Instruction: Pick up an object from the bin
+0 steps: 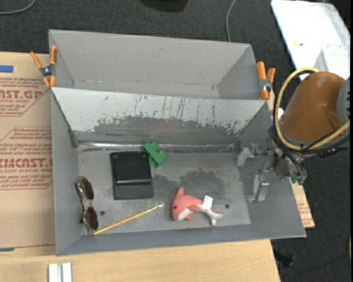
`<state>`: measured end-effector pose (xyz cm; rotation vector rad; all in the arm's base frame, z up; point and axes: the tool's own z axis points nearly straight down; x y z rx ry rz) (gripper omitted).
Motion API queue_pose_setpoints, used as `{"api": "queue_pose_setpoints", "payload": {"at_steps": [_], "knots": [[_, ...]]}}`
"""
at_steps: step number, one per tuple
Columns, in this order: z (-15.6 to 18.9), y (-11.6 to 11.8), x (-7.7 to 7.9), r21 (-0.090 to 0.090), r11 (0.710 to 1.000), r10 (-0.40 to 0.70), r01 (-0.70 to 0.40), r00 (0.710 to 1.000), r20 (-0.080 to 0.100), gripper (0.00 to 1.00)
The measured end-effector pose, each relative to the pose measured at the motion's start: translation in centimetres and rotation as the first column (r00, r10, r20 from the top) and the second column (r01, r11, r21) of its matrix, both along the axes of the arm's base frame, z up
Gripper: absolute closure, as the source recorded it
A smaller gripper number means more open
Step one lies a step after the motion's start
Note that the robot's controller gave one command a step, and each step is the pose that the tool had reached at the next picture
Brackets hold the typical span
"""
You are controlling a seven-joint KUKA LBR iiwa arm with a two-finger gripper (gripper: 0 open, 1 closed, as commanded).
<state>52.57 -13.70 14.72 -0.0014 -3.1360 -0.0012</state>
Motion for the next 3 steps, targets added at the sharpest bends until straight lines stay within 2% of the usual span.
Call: {"api": "queue_pose_setpoints", "payload": {"at_steps": [1,2,3], "knots": [[0.3,0.0,0.2,-0.001,1.0,0.002,-0.002,1.0,0.007,0.0],[-7.3,7.3,-1.6,-0.002,0.993,0.118,-0.118,0.993,0.007,0.0],[-3.2,9.1,-2.2,-0.006,0.991,0.131,-0.131,0.991,0.014,0.0]]}}
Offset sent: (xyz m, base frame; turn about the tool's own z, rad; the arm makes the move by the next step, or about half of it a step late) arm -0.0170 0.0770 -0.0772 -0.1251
